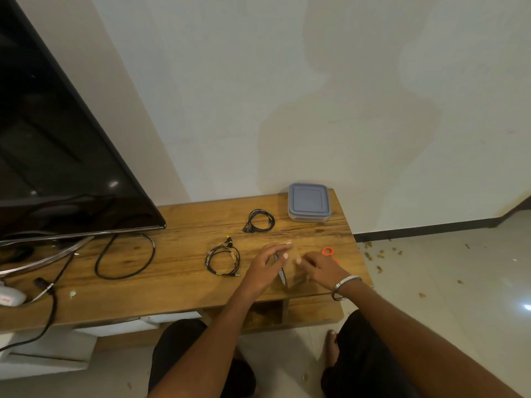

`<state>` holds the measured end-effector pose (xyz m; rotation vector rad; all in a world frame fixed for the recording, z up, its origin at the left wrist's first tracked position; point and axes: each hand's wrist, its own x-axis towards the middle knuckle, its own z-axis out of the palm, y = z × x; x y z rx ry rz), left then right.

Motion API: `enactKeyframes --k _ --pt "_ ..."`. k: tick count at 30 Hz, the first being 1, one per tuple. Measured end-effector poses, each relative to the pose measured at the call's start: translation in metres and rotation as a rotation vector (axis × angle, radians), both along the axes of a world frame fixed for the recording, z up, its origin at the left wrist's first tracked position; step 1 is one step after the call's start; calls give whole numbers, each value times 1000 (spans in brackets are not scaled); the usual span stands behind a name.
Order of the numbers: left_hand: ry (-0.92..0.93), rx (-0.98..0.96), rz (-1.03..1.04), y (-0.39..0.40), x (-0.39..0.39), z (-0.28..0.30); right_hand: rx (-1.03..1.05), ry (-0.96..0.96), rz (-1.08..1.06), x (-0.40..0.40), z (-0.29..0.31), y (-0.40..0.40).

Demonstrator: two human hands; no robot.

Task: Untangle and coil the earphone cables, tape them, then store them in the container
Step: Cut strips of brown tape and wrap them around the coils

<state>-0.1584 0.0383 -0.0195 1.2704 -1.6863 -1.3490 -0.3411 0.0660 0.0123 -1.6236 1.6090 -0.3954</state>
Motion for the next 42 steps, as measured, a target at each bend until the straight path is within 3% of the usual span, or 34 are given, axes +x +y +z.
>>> enactKeyframes --k 3,5,16,34,42 --pt "4 -62 -17 -1 1 0 -202 62 -131 -3 4 -18" --pt "9 -99 -34 -2 0 0 -266 99 -96 -2 8 -30" --pt "127 -24 -40 -4 2 1 -177 327 296 13 25 -76" --pt "74 44 -74 -12 6 4 -205 418 303 20 33 -74" --pt "196 93 -99 -16 2 7 -196 388 287 16 32 -72"
